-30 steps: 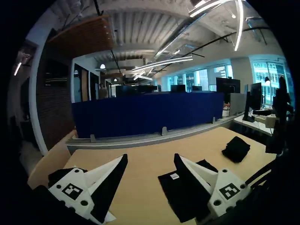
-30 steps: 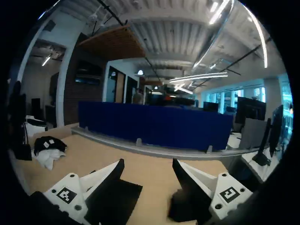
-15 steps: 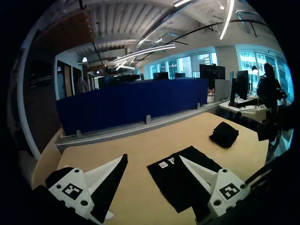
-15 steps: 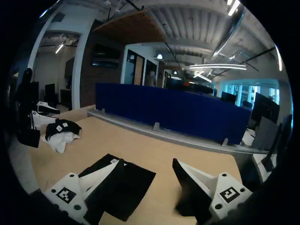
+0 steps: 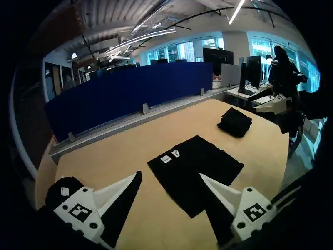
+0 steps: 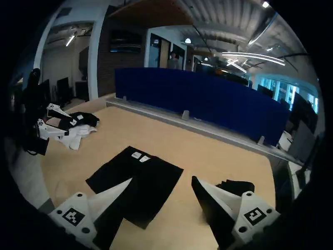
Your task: Fold towel
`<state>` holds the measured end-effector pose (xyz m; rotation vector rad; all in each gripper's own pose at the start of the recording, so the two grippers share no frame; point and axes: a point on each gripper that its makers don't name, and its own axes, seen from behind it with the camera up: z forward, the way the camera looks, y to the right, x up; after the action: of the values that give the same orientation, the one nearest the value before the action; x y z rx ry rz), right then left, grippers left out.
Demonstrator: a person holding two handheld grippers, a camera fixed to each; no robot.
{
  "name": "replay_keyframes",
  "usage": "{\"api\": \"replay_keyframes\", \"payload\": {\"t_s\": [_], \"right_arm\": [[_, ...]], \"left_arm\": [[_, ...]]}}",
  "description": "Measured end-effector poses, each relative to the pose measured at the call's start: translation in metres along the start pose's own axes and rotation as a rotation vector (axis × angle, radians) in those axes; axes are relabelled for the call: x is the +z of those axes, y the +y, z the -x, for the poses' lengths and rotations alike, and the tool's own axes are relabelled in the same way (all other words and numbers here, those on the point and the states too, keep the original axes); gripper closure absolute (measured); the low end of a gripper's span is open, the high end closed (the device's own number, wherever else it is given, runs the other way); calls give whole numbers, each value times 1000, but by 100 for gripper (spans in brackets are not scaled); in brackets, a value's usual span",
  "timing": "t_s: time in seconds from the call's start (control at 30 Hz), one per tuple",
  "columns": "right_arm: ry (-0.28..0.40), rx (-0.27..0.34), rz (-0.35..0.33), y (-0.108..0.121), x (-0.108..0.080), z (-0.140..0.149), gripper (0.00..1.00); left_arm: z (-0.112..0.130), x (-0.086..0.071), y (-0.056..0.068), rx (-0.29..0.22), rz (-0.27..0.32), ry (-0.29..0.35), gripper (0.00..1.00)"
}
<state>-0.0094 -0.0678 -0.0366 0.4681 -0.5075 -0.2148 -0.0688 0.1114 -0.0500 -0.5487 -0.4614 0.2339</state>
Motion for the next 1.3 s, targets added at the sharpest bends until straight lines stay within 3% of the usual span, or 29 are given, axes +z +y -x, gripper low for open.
{"api": "replay_keyframes", "payload": {"t_s": [0.4,1.3], "right_arm": [[-52,-16,-21,-8,16,38,0],[-226,-42,-92,-37,69,178,0]], "left_arm": [[48,15,13,0,40,-72,9],[176,59,49,6,127,-263,9]]}}
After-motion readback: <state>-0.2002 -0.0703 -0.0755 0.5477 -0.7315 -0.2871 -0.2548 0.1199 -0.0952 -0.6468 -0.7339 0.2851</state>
